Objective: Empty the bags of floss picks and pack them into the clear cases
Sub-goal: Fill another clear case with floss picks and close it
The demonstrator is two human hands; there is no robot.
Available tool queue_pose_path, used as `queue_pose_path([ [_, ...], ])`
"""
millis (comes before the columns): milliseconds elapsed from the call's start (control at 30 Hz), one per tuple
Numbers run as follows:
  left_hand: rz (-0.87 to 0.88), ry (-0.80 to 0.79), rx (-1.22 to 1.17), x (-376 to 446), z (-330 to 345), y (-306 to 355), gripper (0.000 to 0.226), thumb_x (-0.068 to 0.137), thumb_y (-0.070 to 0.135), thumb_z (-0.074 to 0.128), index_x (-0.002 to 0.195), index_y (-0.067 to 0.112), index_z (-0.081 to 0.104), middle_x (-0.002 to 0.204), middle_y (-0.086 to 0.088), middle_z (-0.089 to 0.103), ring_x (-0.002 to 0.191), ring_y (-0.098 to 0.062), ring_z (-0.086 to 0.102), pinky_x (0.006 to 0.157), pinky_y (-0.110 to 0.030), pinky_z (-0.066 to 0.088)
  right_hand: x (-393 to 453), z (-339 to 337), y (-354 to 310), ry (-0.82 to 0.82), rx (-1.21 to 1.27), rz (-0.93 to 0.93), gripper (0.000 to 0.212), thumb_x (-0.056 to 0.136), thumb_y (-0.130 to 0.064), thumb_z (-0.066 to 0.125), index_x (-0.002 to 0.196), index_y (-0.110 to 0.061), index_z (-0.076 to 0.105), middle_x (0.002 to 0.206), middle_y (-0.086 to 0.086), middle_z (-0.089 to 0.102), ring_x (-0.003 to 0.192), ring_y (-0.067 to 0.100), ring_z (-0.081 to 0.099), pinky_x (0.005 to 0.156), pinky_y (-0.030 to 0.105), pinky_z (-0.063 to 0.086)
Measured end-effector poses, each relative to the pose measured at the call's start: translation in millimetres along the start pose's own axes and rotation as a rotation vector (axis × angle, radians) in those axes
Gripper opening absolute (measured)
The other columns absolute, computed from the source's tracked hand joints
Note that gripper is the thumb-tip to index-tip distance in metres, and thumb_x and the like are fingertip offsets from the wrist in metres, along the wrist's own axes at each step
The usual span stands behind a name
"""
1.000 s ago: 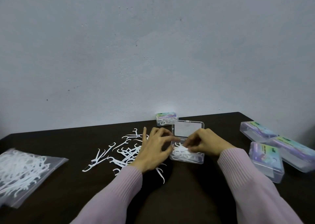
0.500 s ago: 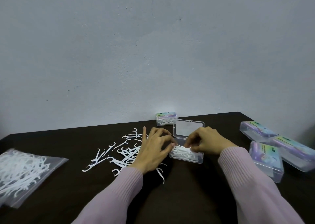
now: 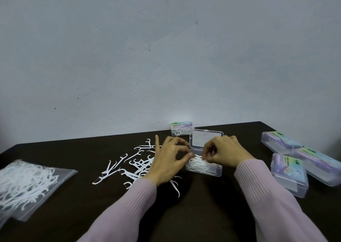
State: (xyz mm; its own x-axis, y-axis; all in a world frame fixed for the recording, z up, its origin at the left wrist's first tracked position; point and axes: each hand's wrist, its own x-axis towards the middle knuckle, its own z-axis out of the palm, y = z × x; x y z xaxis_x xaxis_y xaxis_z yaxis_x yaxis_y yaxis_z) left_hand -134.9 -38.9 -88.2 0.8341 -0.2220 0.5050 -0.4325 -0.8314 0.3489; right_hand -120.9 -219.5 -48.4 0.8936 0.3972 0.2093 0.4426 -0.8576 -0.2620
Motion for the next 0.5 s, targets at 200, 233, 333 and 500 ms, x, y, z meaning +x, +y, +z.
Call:
queue_pose_path([
  [200, -0.049, 0.023, -0.073, -8.1, -28.6, -6.6, 0.02, 0.093, 0.039, 0.052, 0.095, 0.032, 0.07, 0.108, 0.019, 0.058, 0.11, 0.002, 0.043, 0.114, -0.043, -0.005, -0.3, 2.0, -16.2, 0.122, -0.12, -0.056, 0.015, 0.086, -0.027, 0.053, 0.09, -0.028, 0.068, 0.089, -0.011, 0.066, 0.086, 0.01, 0.057, 0.095, 0.032, 0.024],
  [233, -0.048, 0.008, -0.093, -10.5, -33.1, -9.4, 0.018, 0.093, 0.037, 0.052, 0.094, 0.034, 0.07, 0.106, 0.019, 0.059, 0.107, 0.001, 0.045, 0.114, -0.041, 0.0, -0.7, 2.4, -18.8, 0.134, -0.129, -0.068, 0.015, 0.087, -0.028, 0.052, 0.091, -0.028, 0.067, 0.089, -0.01, 0.066, 0.086, 0.01, 0.057, 0.096, 0.032, 0.024],
  [333, -0.034, -0.023, -0.163, -22.3, -47.4, -20.5, 0.015, 0.092, 0.03, 0.056, 0.092, 0.036, 0.069, 0.098, 0.017, 0.062, 0.097, 0.005, 0.049, 0.102, -0.032, 0.031, -0.1, 6.2, -30.0, 0.164, -0.146, -0.128, 0.015, 0.087, -0.028, 0.051, 0.091, -0.029, 0.066, 0.087, -0.009, 0.066, 0.085, 0.01, 0.058, 0.098, 0.032, 0.027],
  [500, -0.074, -0.158, -0.169, -47.3, -71.4, -45.2, 0.014, 0.089, 0.024, 0.062, 0.099, 0.032, 0.068, 0.105, 0.02, 0.064, 0.103, 0.01, 0.049, 0.084, -0.011, 0.036, 1.1, 17.0, -51.2, 0.081, 0.061, -0.248, 0.016, 0.083, -0.017, 0.056, 0.091, -0.023, 0.068, 0.089, -0.009, 0.064, 0.084, 0.007, 0.057, 0.083, 0.027, 0.048],
])
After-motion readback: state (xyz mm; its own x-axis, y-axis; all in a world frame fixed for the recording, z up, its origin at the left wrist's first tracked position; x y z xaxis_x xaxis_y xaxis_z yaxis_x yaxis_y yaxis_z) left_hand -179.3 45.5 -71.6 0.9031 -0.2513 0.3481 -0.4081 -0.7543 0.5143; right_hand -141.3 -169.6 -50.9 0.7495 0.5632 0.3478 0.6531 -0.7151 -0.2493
